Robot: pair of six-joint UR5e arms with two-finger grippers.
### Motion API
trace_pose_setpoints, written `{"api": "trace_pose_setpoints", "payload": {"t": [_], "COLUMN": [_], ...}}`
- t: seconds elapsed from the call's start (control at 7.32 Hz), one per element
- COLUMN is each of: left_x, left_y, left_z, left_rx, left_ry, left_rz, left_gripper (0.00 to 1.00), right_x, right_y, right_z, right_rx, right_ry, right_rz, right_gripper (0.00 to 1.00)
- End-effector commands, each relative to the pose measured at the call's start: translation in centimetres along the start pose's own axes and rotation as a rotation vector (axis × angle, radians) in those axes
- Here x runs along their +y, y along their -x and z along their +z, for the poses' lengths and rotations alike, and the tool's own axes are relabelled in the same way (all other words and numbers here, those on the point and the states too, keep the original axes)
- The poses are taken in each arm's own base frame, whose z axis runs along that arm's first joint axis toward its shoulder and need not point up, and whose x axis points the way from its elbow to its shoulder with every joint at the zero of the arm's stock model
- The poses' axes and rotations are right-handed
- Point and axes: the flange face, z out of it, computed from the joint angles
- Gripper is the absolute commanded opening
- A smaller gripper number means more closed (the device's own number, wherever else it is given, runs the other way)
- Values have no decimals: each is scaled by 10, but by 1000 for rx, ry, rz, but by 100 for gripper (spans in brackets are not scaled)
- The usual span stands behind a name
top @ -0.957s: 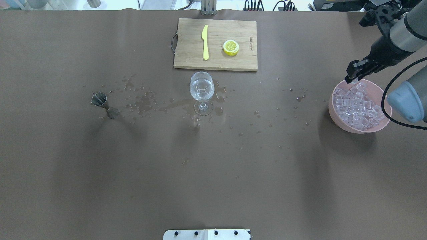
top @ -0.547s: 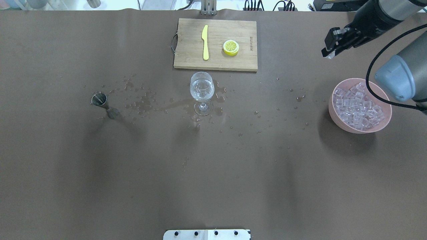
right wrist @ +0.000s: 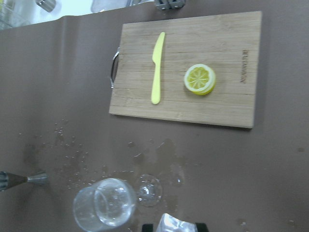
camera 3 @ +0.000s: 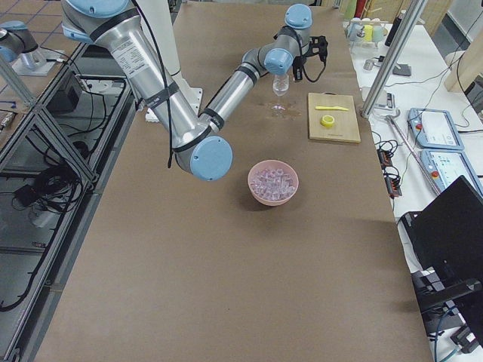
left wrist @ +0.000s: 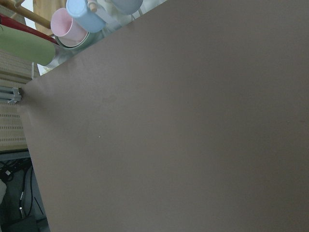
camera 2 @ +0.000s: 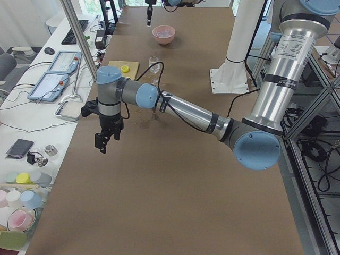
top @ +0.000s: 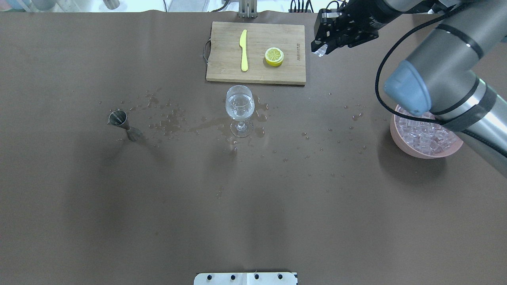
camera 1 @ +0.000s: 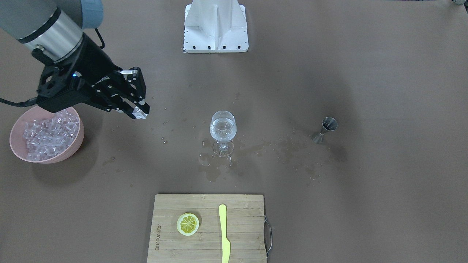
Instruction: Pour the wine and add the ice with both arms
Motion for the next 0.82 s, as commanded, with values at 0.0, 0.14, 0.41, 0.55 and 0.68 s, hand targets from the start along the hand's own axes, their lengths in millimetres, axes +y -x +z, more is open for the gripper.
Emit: {"api": "trace_pose_setpoints", "payload": {"t": [0.0,0.14,0.41,0.55,0.68], "left_x": [2,3,2,1,1], "left_y": [5,8,9,9,9], "left_z": [11,17,18,16,16], "left_rx": [6,7,5,4,4], "left_ry": [21,30,30,25,25], "left_rz": [-11,-15,-16,-17,-17], "left_gripper": [99,99,99,99,99], "right_x": [33,45,53,52,50], "right_y": [53,75,93,91,98], "right_z": [54,74,103,108,113], "right_rx": [-73,-66,-48,-40,-38], "right_ry": [-38,-69,-72,-68,-68], "right_rz": [14,-1,5,8,6], "right_gripper": [0,0,0,0,0]}}
